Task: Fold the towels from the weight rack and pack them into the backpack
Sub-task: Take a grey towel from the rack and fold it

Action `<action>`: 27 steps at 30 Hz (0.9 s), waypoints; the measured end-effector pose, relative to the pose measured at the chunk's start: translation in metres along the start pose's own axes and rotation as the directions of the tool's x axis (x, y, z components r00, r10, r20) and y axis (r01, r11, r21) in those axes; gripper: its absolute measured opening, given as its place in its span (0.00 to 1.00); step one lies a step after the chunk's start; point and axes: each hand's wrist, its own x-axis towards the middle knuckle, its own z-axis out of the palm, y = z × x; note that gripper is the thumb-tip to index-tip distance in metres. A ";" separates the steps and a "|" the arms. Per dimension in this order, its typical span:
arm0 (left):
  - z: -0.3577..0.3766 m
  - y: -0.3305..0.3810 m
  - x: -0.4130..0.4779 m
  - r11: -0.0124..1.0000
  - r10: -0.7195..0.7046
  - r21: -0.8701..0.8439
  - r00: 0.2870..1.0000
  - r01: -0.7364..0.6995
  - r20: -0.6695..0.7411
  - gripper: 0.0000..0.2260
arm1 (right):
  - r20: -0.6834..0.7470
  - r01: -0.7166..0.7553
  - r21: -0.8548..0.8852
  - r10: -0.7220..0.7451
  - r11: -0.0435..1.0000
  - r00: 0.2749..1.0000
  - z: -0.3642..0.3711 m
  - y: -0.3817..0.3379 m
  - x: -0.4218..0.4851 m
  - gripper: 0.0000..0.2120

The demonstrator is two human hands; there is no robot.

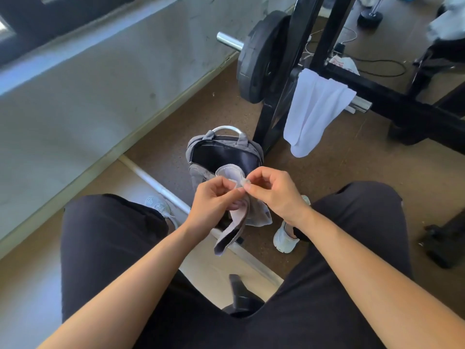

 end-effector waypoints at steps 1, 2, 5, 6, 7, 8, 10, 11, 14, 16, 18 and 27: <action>0.000 0.000 0.000 1.000 -0.007 -0.012 1.000 0.007 -0.003 0.07 | 0.037 0.018 -0.029 -0.017 0.999 0.999 -0.002 0.000 0.000 0.08; -0.001 0.000 0.000 0.999 -0.014 -0.029 1.000 0.014 -0.004 0.07 | 0.079 0.030 -0.055 -0.026 0.998 0.997 -0.003 0.000 0.000 0.10; 0.001 0.001 0.000 0.998 -0.016 -0.058 1.000 0.016 0.017 0.07 | 0.126 0.084 -0.184 -0.061 0.979 0.990 0.002 0.001 -0.001 0.17; 0.002 0.002 0.000 0.999 -0.006 -0.051 1.000 0.008 0.029 0.05 | 0.107 0.099 -0.205 -0.079 0.974 0.991 0.004 0.001 -0.001 0.17; 0.002 0.003 -0.001 1.000 0.007 -0.031 0.999 -0.006 0.042 0.05 | 0.082 0.111 -0.201 -0.096 0.973 0.992 0.006 0.000 -0.001 0.15; -0.001 0.003 -0.001 1.000 0.026 0.001 0.998 -0.026 0.058 0.05 | 0.062 0.116 -0.177 -0.106 0.977 0.992 0.005 0.000 0.000 0.13; -0.010 0.005 0.000 0.994 0.085 0.067 0.995 -0.089 0.054 0.05 | 0.042 0.109 -0.092 -0.105 0.990 0.994 0.000 0.002 0.004 0.10; -0.017 0.004 0.002 0.989 0.117 0.089 0.993 -0.116 0.003 0.05 | 0.032 0.097 -0.054 -0.095 0.994 0.995 -0.004 0.004 0.005 0.09; -0.044 -0.004 0.015 0.967 0.176 0.217 0.964 -0.132 -0.197 0.12 | 0.017 0.045 0.076 -0.046 0.996 0.999 -0.016 0.007 0.006 0.07; -0.057 -0.017 0.025 0.953 0.085 0.300 0.982 -0.030 -0.170 0.25 | 0.044 0.009 0.165 -0.016 0.986 0.999 -0.024 0.009 0.005 0.06; -0.063 -0.028 0.033 0.938 -0.065 0.339 0.997 0.075 -0.041 0.39 | 0.082 -0.030 0.260 0.009 0.965 0.997 -0.031 0.009 0.005 0.07; -0.044 -0.025 0.037 0.949 -0.021 0.281 0.860 -0.144 0.510 0.23 | 0.030 -0.086 0.373 0.081 0.924 0.996 -0.044 0.018 0.005 0.10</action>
